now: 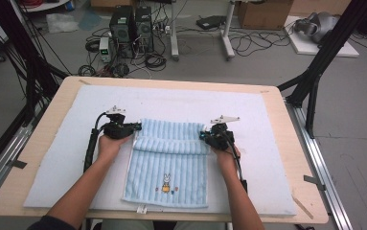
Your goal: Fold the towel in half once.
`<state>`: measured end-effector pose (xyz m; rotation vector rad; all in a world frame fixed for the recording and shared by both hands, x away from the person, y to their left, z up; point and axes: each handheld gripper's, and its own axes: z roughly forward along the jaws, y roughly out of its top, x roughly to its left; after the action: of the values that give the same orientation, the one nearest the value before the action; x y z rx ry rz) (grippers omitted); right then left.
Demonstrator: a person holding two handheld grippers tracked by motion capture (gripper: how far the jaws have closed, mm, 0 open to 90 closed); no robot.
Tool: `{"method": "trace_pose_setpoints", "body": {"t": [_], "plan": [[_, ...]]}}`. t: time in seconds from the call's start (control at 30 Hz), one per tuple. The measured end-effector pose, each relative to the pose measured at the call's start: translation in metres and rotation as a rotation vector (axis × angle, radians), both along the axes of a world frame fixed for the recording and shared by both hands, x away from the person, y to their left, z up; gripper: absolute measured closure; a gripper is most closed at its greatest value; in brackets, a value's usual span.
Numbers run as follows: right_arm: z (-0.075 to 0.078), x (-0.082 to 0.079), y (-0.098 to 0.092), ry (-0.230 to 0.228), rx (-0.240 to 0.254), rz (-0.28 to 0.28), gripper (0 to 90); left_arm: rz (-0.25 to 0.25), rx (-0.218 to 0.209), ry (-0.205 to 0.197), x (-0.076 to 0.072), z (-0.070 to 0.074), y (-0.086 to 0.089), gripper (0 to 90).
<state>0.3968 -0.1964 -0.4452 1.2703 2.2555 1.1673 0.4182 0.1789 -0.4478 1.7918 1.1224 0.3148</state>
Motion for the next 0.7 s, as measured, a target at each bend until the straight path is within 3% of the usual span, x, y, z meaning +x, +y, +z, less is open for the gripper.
{"method": "trace_pose_setpoints", "body": {"t": [0.17,0.37,0.4,0.47,0.53,0.63,0.7], "plan": [[0.004,0.017,0.003,-0.017,-0.016,-0.025,84.8,0.002,0.003,-0.061,0.011,0.000,0.000,85.4],[0.003,0.028,0.004,-0.045,-0.025,-0.054,84.8,-0.007,0.005,-0.073,0.023,0.003,-0.001,85.3],[0.001,0.029,0.004,-0.031,-0.022,-0.060,84.6,-0.004,0.010,-0.065,0.023,0.002,-0.002,84.8],[-0.001,0.029,0.003,-0.019,-0.026,-0.072,76.4,0.024,0.025,-0.033,0.024,0.002,-0.001,75.1],[-0.001,0.028,0.002,-0.015,-0.007,-0.088,63.3,0.047,-0.005,-0.009,0.024,0.003,0.003,62.2],[0.004,0.026,-0.003,-0.025,0.018,-0.105,53.4,0.048,-0.031,-0.006,0.021,0.008,0.010,56.5],[0.009,0.023,-0.008,-0.031,0.040,-0.118,49.7,0.036,-0.056,-0.034,0.016,0.013,0.014,56.5]]}}
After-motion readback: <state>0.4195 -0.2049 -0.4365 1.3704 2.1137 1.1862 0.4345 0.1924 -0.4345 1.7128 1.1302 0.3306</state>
